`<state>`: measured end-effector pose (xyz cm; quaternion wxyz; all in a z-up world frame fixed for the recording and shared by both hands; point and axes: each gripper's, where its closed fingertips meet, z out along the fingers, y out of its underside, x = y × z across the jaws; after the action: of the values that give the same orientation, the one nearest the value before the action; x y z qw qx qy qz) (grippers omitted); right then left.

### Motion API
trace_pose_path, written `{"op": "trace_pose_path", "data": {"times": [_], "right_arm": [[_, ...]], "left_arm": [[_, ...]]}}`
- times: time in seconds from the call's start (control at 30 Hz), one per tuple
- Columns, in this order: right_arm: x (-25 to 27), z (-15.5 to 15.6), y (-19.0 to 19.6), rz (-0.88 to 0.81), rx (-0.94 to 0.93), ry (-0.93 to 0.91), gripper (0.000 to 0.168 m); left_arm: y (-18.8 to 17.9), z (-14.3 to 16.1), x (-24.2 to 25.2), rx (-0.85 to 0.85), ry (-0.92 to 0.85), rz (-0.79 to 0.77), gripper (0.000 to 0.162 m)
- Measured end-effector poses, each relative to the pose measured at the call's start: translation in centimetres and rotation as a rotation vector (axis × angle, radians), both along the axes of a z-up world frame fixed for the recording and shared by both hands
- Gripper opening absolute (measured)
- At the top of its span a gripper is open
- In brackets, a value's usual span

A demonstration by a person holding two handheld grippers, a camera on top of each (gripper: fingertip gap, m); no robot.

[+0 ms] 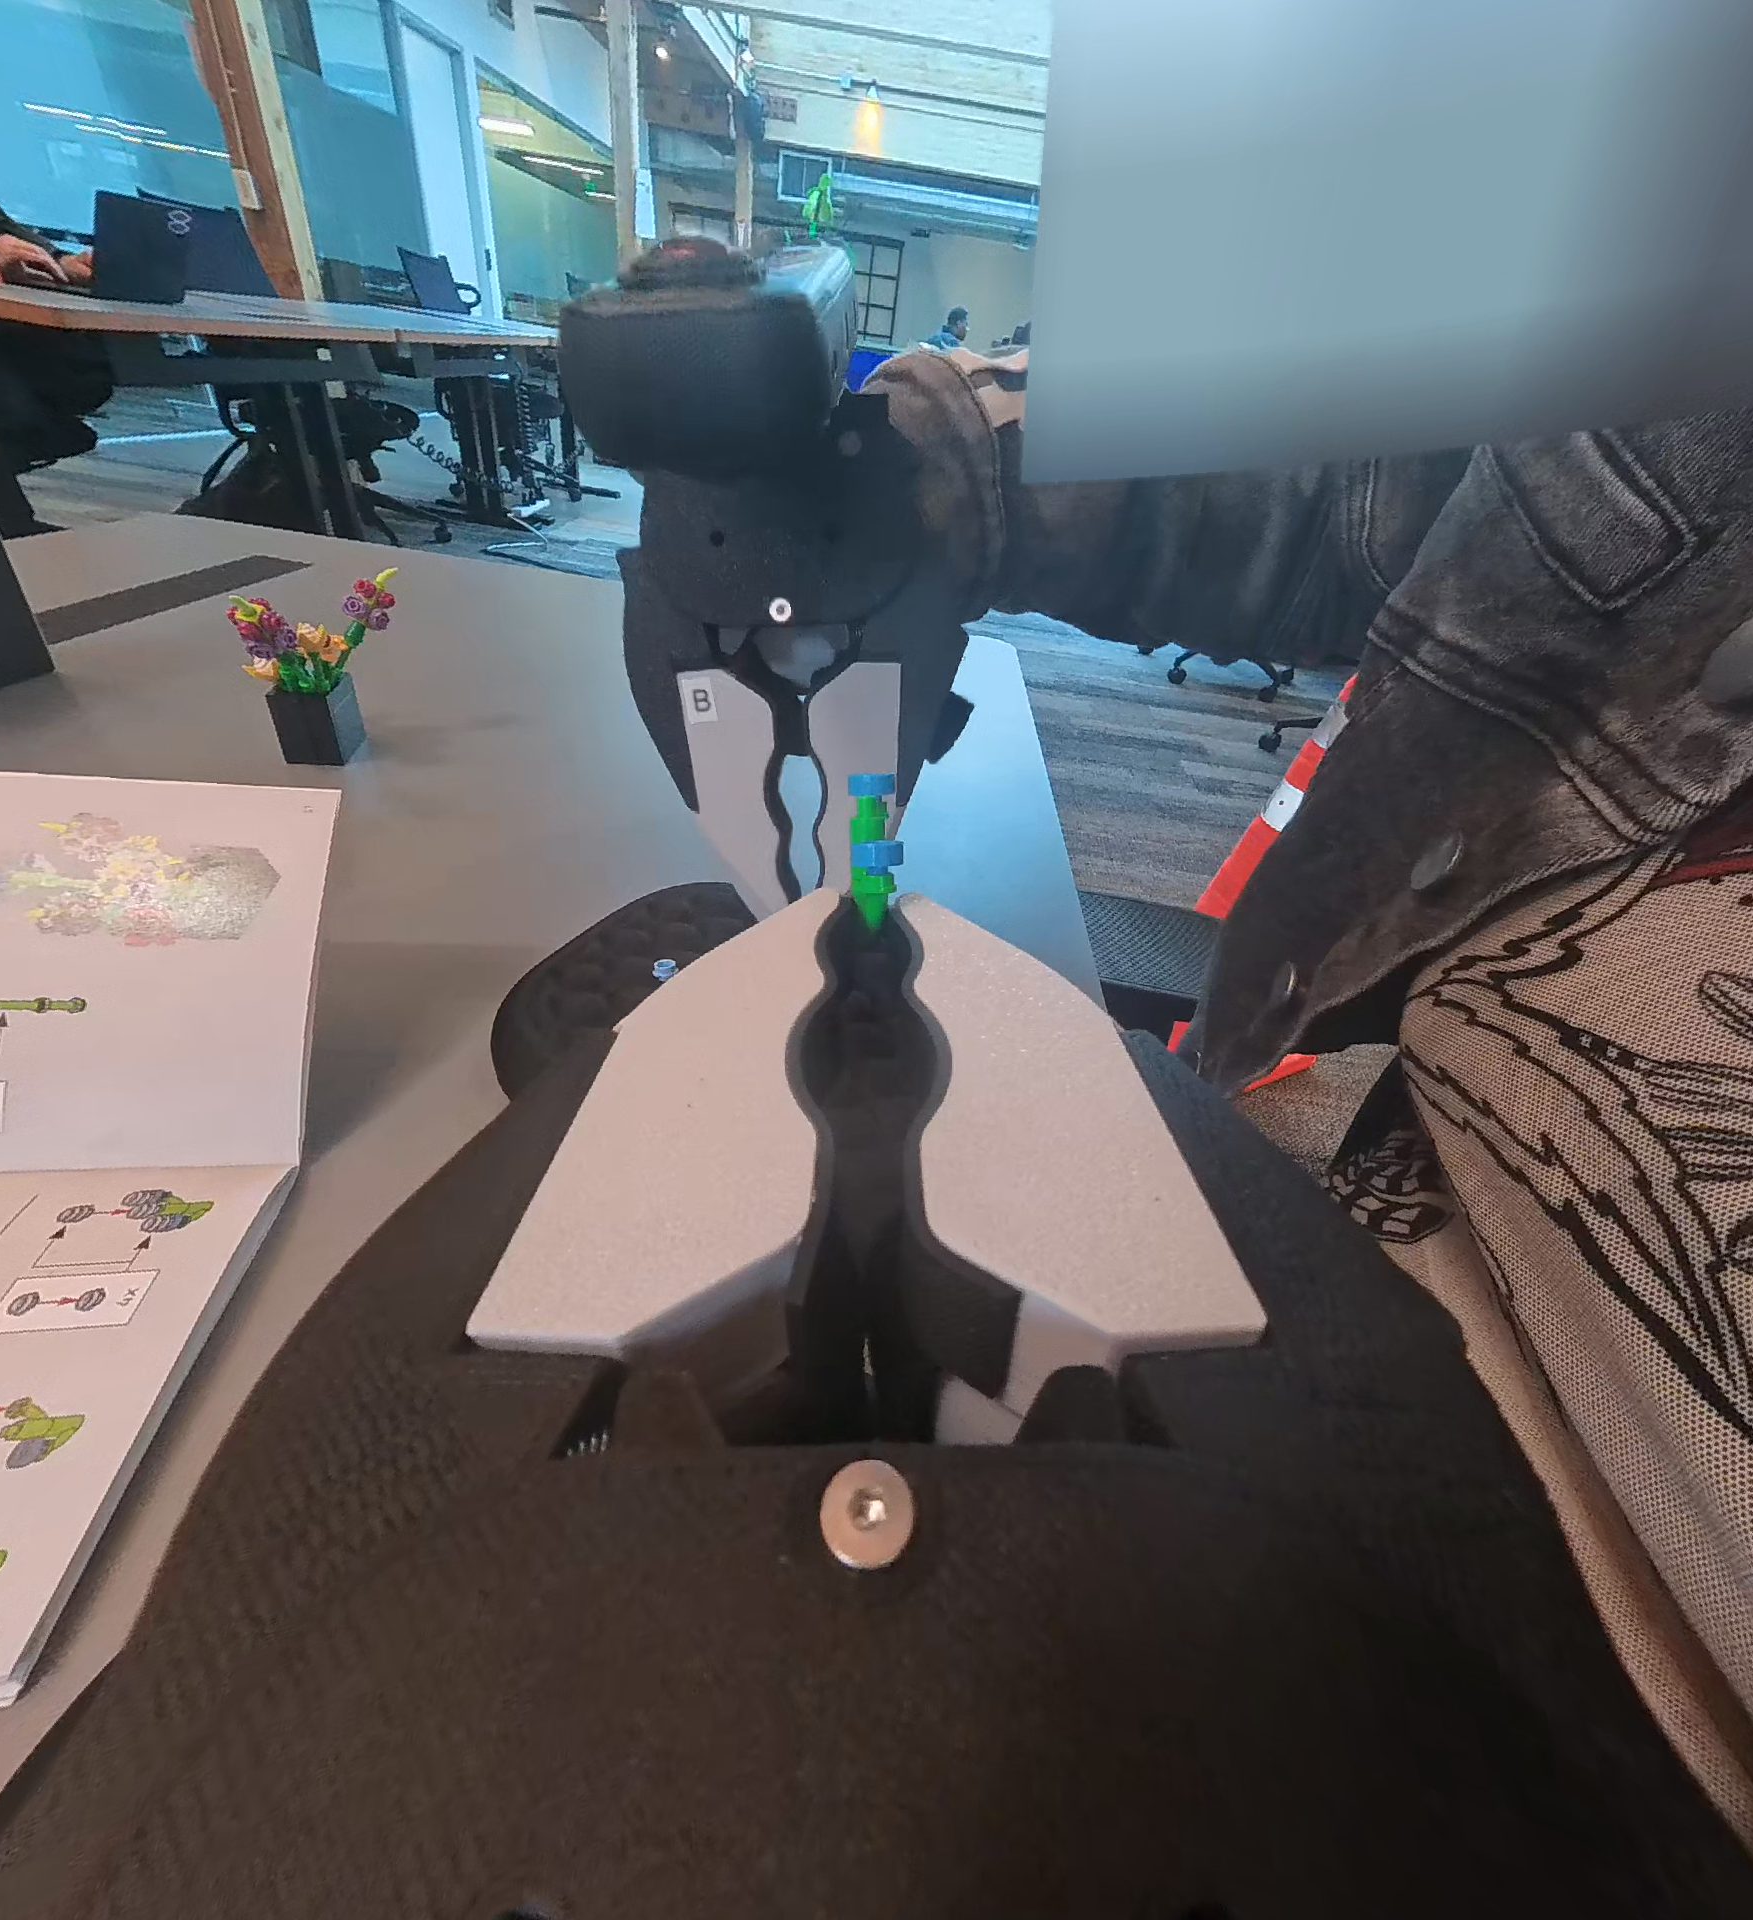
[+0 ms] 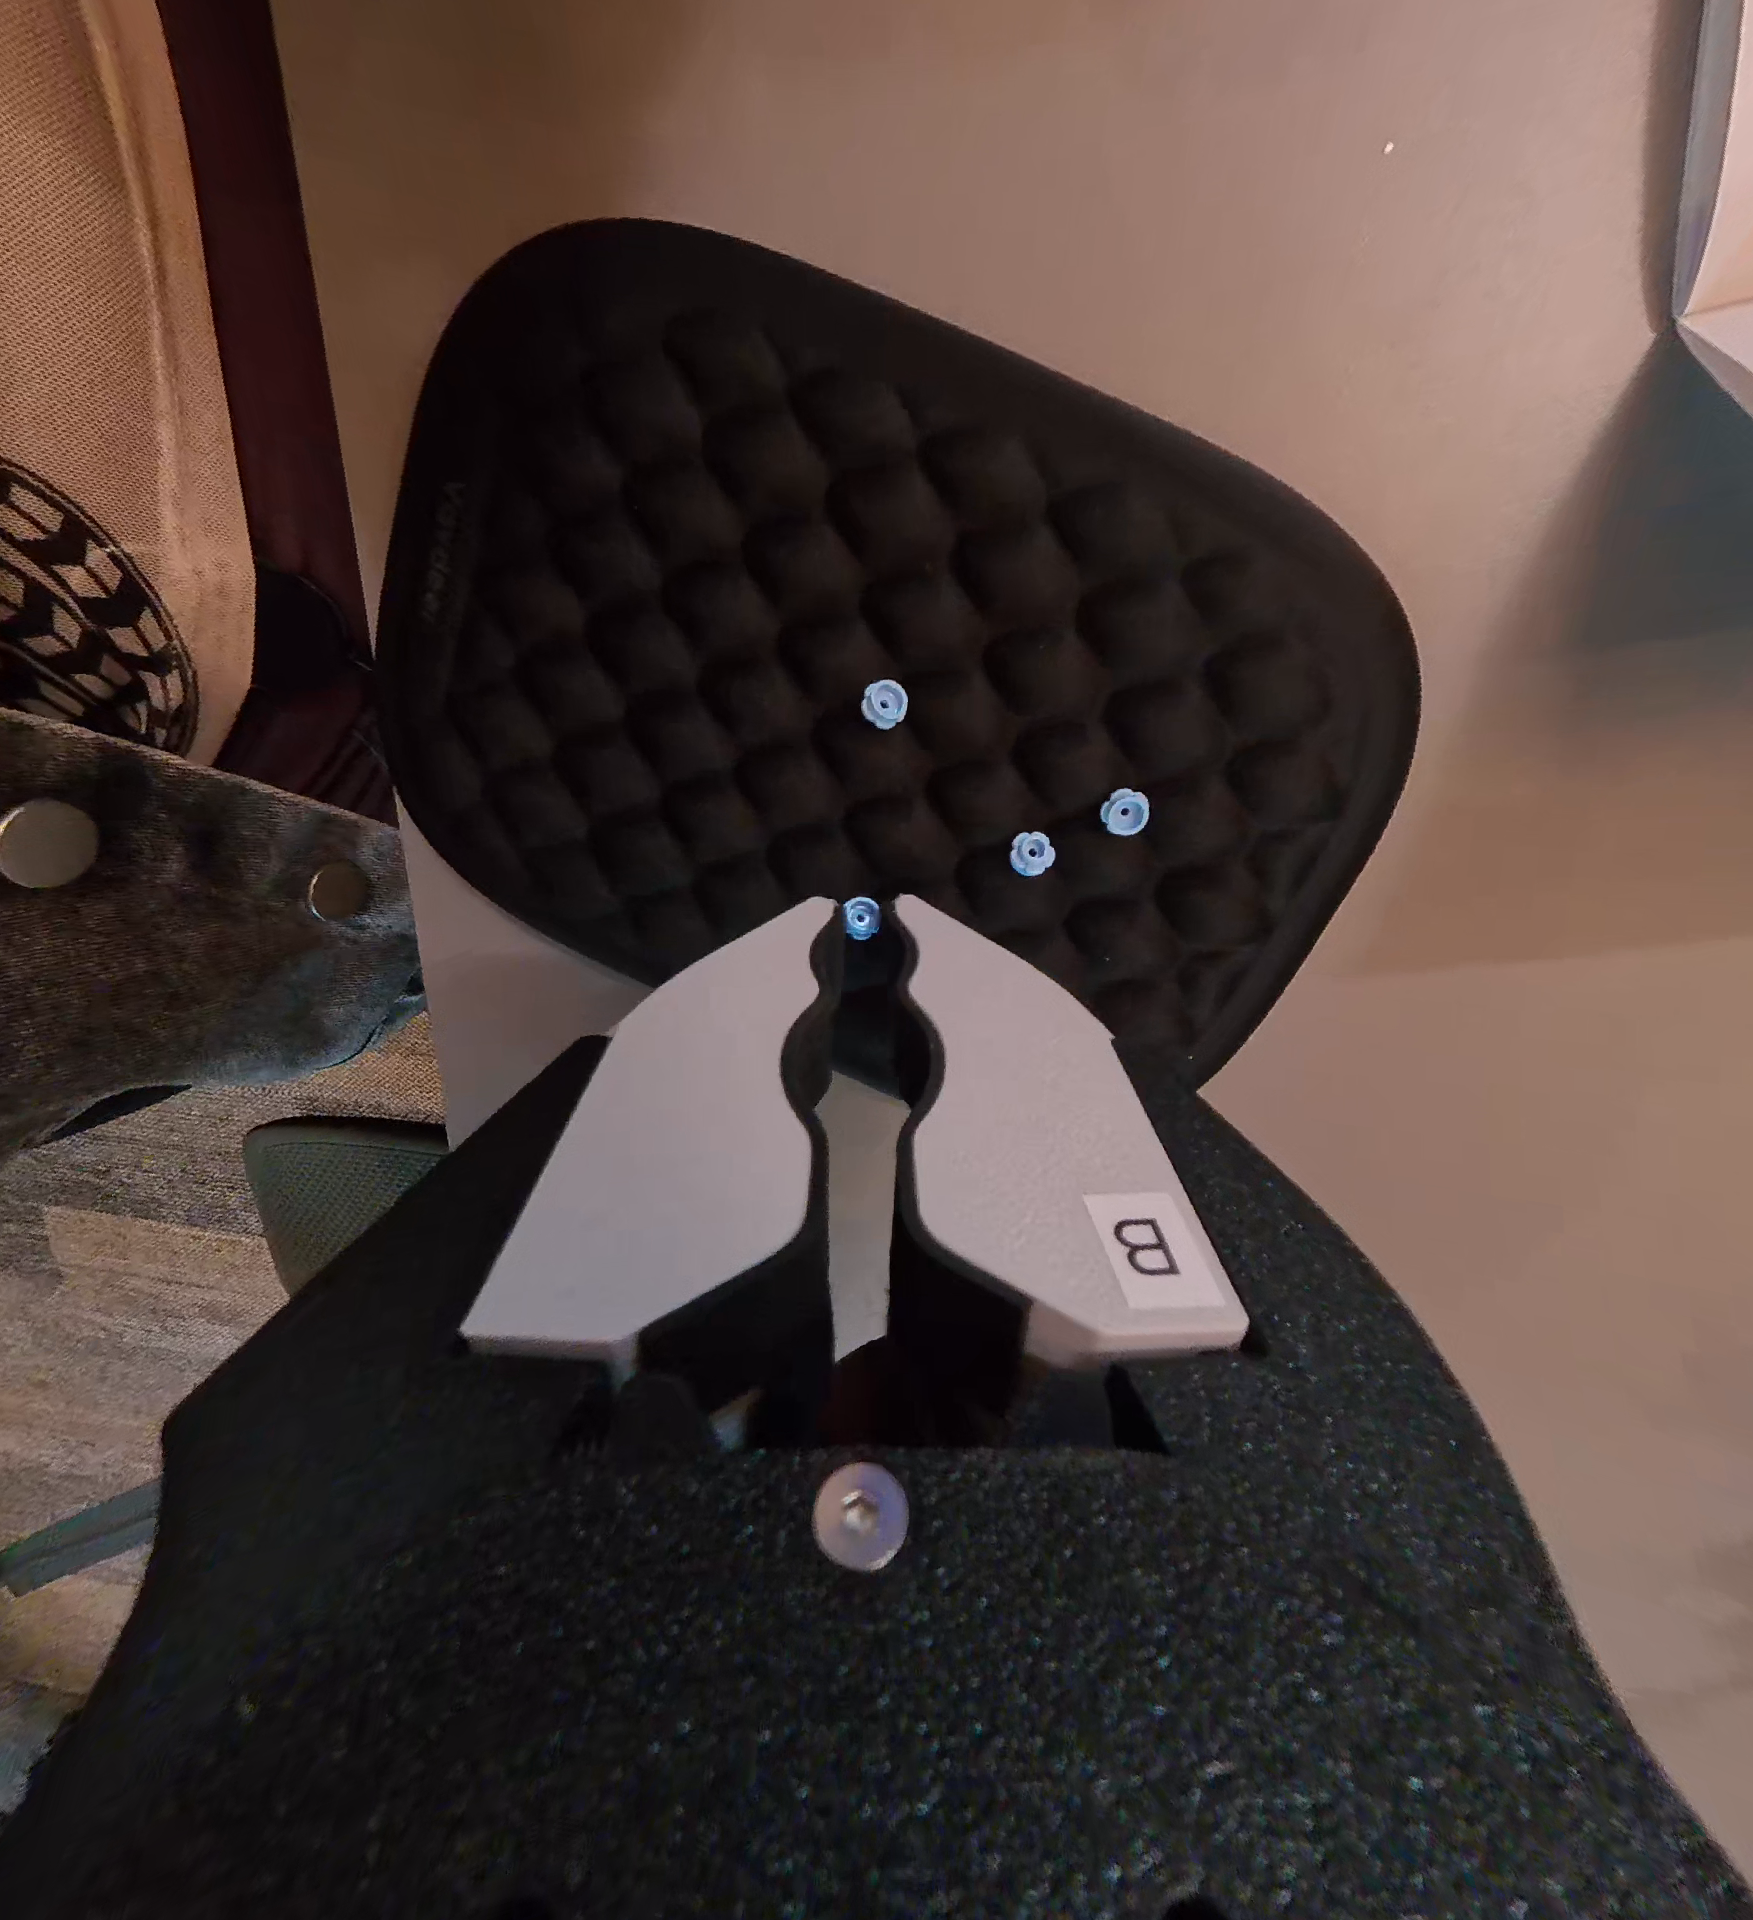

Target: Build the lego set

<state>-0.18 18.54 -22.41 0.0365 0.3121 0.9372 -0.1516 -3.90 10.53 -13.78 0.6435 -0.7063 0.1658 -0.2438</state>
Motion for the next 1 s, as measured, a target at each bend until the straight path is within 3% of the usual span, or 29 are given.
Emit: {"op": "trace_pose_path", "data": {"times": [0.03,0.2,0.33,0.43,0.53,0.6,0.83,1.0], "right_arm": [[0.1,-0.1,0.0,-0.001,0.001,0.000,0.005],[0.1,-0.1,0.0,-0.012,-0.014,0.033,0.005],[-0.3,0.7,-0.2,-0.095,-0.127,0.143,0.005],[-1.8,3.3,-1.2,-0.230,-0.357,0.331,0.005],[-3.6,7.8,-3.1,-0.367,-0.706,0.531,0.005],[-4.1,9.6,-4.2,-0.396,-0.822,0.617,0.005],[-4.6,10.8,-6.8,-0.356,-0.804,0.714,0.005],[-4.9,9.3,-7.2,-0.324,-0.718,0.717,0.005]], "left_arm": [[0.0,0.0,0.0,0.000,0.000,0.000,0.006],[0.0,0.0,0.0,0.000,-0.002,0.001,0.006],[0.1,-0.1,-0.1,-0.007,-0.006,0.007,0.006],[0.4,-0.4,-0.5,-0.037,-0.023,0.026,0.006],[0.7,-0.8,-0.6,-0.082,-0.031,0.032,0.006],[0.9,-1.2,-0.5,-0.107,-0.024,0.034,0.006],[1.3,-2.2,-0.2,-0.166,0.039,0.053,0.006],[1.6,-3.0,0.2,-0.213,0.084,0.040,0.006]]}}
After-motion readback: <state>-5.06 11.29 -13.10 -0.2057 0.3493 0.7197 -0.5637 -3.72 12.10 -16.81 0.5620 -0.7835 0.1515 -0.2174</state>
